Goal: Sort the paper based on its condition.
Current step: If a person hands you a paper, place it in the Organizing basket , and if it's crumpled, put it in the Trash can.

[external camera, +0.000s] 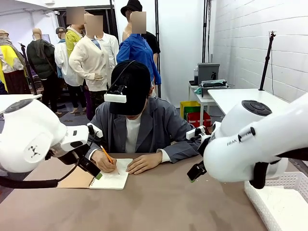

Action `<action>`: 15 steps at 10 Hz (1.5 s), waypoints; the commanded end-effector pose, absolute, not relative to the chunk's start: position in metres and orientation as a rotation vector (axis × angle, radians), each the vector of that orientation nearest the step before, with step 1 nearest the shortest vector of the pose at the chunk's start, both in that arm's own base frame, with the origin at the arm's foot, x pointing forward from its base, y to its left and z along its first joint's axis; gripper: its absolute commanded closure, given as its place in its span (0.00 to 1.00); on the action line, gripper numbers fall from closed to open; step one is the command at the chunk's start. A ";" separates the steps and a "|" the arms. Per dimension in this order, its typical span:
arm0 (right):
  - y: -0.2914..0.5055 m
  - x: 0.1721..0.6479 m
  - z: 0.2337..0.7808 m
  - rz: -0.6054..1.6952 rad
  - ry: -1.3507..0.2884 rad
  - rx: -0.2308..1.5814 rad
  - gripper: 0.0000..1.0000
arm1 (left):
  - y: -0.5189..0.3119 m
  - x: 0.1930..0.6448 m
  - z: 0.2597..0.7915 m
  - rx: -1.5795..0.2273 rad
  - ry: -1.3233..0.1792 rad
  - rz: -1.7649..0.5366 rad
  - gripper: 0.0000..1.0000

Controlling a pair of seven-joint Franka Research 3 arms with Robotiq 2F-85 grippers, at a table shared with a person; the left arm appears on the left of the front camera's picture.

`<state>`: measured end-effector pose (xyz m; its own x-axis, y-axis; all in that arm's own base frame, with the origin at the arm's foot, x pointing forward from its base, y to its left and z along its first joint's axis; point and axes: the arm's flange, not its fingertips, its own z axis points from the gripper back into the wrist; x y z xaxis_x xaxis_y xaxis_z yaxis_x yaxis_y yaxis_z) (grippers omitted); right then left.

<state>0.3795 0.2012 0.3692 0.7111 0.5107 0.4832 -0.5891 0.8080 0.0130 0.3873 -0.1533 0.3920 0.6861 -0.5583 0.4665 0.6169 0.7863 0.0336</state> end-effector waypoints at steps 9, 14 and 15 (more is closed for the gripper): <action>0.209 0.420 0.518 0.792 -0.571 0.370 0.00 | -0.090 0.353 0.549 -0.275 -0.606 -0.829 0.00; 0.209 0.420 0.543 0.764 -0.605 0.331 0.00 | -0.093 0.359 0.554 -0.152 -0.739 -0.728 0.00; 0.209 0.420 0.543 0.764 -0.605 0.331 0.00 | -0.079 0.356 0.591 -0.205 -0.711 -0.772 0.00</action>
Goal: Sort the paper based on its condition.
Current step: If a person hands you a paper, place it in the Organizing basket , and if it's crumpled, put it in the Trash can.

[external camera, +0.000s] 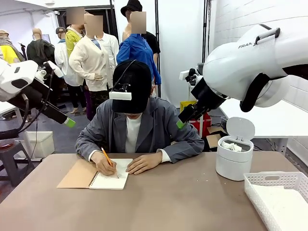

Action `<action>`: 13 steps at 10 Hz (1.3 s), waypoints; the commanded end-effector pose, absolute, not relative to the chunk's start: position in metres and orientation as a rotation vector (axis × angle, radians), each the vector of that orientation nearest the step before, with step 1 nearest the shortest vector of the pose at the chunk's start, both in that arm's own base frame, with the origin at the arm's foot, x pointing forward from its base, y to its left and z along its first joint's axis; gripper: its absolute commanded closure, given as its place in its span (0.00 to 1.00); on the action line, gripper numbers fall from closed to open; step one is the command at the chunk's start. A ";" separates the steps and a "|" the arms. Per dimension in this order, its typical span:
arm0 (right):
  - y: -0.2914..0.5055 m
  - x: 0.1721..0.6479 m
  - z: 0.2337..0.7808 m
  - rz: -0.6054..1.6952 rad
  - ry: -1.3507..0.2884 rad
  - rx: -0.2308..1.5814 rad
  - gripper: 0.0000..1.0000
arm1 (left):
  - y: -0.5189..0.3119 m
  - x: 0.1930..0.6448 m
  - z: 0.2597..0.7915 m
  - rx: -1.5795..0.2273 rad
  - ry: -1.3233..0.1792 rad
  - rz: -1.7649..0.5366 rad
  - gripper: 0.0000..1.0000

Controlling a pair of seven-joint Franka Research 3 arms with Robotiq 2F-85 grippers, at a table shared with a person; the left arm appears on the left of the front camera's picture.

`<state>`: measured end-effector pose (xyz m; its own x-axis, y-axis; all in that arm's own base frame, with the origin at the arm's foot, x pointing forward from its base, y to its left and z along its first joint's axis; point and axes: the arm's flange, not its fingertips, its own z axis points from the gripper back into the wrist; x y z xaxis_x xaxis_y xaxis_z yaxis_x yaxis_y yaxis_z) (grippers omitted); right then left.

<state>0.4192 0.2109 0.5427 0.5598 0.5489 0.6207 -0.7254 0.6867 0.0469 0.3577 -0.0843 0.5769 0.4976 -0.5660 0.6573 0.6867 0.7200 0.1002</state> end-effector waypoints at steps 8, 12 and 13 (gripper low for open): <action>0.221 0.403 0.554 0.713 -0.525 0.341 0.00 | -0.072 0.358 0.593 -0.167 -0.702 -0.828 0.00; 0.218 0.388 0.573 0.748 -0.513 0.452 0.00 | -0.063 0.353 0.605 -0.200 -0.720 -0.880 0.00; 0.217 0.385 0.574 0.751 -0.514 0.463 0.00 | -0.059 0.350 0.609 -0.210 -0.725 -0.889 0.00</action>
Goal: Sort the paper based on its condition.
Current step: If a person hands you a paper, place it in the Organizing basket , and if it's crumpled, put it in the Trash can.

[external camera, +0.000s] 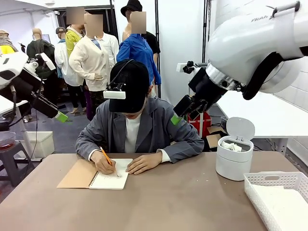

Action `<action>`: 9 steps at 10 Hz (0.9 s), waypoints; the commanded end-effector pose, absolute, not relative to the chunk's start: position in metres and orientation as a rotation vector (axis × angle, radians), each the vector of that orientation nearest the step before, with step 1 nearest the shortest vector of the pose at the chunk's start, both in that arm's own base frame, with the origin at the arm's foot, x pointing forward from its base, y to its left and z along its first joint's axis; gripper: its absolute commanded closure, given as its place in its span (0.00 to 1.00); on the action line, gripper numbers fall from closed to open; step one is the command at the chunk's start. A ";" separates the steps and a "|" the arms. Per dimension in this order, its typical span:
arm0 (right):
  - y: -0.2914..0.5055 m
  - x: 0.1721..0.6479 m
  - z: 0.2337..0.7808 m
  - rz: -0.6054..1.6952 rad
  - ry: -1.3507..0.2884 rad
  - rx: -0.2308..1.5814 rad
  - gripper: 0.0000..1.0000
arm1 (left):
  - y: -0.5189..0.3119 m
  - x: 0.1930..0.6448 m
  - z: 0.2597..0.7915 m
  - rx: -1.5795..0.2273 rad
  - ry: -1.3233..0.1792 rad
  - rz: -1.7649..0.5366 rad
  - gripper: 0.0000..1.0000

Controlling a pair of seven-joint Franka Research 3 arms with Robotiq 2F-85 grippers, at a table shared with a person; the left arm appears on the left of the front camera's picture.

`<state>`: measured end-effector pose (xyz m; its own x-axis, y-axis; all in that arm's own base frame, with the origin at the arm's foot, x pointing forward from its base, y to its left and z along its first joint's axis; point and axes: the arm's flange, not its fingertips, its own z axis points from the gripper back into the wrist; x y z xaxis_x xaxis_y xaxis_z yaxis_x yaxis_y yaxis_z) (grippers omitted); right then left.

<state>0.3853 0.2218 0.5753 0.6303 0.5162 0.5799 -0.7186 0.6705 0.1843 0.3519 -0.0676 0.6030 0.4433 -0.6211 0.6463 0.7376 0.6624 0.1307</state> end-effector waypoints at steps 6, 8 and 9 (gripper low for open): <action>0.207 0.382 0.584 0.755 -0.545 0.404 0.00 | -0.040 0.335 0.622 -0.202 -0.751 -0.873 0.00; 0.207 0.384 0.586 0.754 -0.545 0.396 0.00 | -0.037 0.334 0.623 -0.196 -0.752 -0.871 0.00; 0.207 0.385 0.586 0.752 -0.545 0.391 0.00 | -0.035 0.334 0.624 -0.194 -0.752 -0.868 0.00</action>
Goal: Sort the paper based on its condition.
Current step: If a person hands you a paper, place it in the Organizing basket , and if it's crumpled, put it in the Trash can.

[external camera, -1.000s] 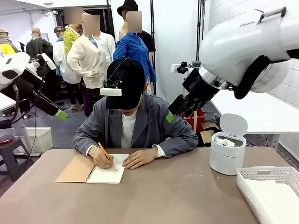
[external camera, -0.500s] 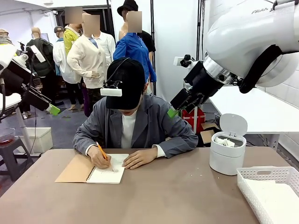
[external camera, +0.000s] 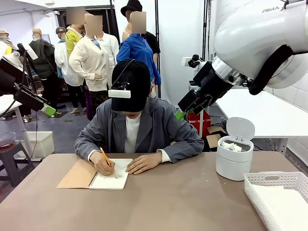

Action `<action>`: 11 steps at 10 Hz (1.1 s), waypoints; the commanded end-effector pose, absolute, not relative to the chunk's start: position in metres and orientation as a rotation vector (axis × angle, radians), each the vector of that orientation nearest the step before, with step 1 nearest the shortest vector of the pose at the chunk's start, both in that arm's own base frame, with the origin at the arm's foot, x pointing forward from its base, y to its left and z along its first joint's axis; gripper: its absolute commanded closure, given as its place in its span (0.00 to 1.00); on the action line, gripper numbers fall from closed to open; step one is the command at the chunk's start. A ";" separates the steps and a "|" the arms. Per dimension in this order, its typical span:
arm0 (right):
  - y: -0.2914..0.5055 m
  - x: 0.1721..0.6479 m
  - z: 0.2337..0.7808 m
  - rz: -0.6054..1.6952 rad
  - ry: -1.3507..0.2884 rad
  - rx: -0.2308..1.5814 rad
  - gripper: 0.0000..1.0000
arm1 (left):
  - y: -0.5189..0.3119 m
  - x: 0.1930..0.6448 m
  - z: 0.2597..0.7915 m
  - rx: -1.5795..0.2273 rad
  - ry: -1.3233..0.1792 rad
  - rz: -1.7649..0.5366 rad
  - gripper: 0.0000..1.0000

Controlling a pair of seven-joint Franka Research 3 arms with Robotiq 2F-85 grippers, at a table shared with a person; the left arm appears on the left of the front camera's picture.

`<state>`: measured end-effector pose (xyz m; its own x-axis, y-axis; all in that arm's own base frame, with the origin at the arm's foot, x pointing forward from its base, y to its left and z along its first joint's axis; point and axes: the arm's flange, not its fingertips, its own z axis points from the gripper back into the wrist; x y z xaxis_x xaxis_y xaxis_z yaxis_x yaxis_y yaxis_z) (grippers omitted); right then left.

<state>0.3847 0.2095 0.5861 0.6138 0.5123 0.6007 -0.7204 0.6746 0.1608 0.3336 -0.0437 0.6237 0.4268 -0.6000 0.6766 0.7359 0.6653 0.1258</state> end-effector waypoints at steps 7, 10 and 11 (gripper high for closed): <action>0.204 0.393 0.581 0.742 -0.541 0.377 0.00 | -0.033 0.328 0.625 -0.188 -0.753 -0.850 0.00; 0.206 0.389 0.583 0.727 -0.543 0.402 0.00 | -0.039 0.332 0.624 -0.197 -0.754 -0.832 0.00; 0.206 0.389 0.583 0.727 -0.543 0.402 0.00 | -0.039 0.332 0.624 -0.197 -0.754 -0.832 0.00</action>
